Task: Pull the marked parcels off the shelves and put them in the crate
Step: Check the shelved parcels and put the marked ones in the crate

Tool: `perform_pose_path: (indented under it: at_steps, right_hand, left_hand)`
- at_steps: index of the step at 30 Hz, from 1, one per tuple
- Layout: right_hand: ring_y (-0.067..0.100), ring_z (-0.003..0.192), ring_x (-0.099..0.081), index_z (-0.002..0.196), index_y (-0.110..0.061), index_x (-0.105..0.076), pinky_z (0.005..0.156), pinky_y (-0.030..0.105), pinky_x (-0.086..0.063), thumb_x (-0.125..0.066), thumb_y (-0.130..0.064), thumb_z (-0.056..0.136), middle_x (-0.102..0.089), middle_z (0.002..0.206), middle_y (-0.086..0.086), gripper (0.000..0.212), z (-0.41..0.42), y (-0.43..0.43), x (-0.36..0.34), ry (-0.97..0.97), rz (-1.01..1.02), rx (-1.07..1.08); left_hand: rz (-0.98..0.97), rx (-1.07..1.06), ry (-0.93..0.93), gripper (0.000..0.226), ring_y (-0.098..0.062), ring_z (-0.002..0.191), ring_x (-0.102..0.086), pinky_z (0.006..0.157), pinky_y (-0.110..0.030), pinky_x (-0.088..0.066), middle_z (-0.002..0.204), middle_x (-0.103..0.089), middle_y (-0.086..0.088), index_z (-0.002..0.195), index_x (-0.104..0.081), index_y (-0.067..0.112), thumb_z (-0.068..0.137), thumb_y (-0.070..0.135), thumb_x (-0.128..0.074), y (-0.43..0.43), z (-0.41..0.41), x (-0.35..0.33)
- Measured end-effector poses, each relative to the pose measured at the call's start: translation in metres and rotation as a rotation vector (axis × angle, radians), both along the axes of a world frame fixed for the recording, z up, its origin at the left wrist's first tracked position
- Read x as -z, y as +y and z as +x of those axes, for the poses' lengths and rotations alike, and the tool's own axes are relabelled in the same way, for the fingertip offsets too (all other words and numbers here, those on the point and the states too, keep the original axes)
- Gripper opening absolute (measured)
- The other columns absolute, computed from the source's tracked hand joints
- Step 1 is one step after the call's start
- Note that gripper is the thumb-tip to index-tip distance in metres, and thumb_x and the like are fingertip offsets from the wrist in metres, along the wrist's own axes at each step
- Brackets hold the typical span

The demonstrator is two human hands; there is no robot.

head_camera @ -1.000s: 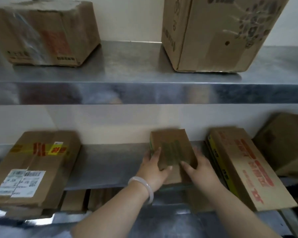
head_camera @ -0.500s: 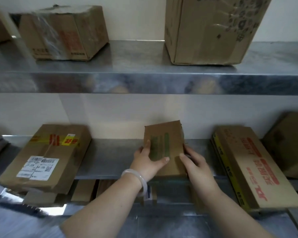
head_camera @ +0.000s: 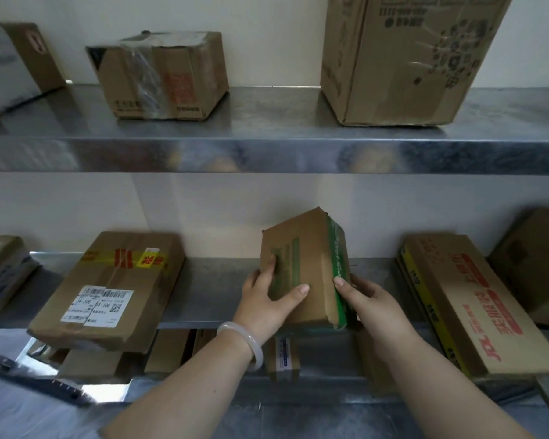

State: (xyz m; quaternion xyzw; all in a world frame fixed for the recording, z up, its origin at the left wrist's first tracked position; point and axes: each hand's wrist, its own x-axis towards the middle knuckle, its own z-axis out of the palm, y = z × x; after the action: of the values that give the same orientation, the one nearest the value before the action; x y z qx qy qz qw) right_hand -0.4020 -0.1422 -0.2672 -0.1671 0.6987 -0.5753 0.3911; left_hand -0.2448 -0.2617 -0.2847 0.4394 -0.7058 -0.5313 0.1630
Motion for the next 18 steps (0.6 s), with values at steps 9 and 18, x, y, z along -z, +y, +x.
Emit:
perform_pose_path:
  at_steps: [9,18]
  right_hand:
    - [0.017,0.105,-0.066,0.136,-0.023,-0.052,0.091,0.044,-0.055,-0.083,-0.039,0.068,-0.067,0.119,-0.002,0.076,0.028,-0.002,-0.014,0.134,-0.106,0.009]
    - [-0.001,0.118,-0.052,0.132,-0.037,-0.056,0.095,0.017,-0.043,-0.058,-0.025,0.095,-0.059,0.128,-0.014,0.038,0.048,-0.009,-0.017,0.267,-0.136,-0.017]
  left_hand:
    - [0.008,0.047,0.036,0.072,-0.017,0.130,-0.046,0.107,-0.033,-0.041,0.149,-0.040,0.001,0.148,-0.036,0.041,0.083,0.062,-0.058,-0.005,0.009,-0.020]
    - [-0.135,-0.036,0.149,0.048,0.009,0.099,-0.060,0.075,-0.004,-0.047,0.112,-0.064,0.027,0.131,-0.050,0.050,0.092,0.027,-0.065,-0.006,0.021,-0.025]
